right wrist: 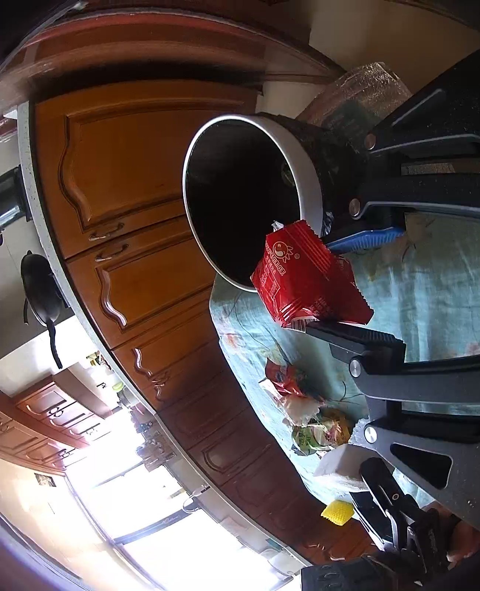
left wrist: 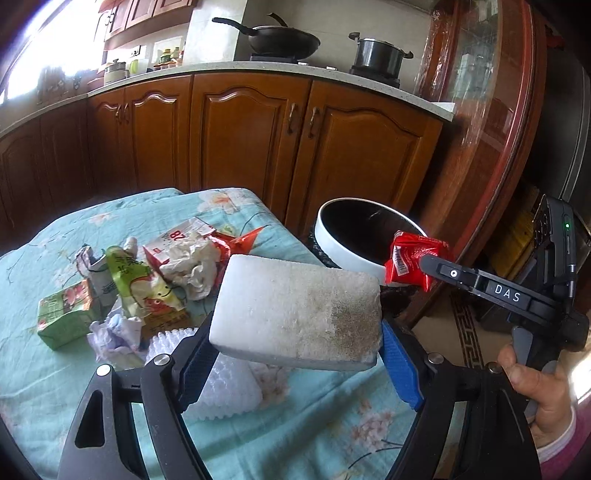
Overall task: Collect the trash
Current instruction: 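Carry the white block and red bag with both grippers over the bin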
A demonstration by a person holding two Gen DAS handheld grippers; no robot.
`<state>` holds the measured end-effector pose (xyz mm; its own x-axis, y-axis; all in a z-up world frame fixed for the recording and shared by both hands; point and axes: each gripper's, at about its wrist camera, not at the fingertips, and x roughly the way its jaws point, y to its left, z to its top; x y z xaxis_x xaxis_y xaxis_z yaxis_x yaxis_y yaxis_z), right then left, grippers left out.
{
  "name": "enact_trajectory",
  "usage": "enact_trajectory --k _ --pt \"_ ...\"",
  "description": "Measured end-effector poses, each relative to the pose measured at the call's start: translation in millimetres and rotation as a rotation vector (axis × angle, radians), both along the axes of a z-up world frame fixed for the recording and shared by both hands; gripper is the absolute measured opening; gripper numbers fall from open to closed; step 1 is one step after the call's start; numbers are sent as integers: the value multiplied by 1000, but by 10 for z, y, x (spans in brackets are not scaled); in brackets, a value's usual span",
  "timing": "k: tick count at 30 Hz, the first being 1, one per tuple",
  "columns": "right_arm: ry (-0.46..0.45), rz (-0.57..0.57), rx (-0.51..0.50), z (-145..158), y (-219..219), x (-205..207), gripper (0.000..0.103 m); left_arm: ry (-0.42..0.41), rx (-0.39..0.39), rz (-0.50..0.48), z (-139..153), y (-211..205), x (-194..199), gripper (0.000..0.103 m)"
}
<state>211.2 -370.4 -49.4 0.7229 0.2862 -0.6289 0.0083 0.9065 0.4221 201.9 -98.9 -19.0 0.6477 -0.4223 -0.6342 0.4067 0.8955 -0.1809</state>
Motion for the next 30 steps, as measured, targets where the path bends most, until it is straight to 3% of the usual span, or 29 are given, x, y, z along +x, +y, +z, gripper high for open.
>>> enact_trajectory --k 12,30 --pt "14 -20 -25 29 -340 163 37 57 16 -58 -70 -485 592 80" --pt "66 -5 -66 -20 -787 590 37 76 90 -123 -198 -1396 1417 80"
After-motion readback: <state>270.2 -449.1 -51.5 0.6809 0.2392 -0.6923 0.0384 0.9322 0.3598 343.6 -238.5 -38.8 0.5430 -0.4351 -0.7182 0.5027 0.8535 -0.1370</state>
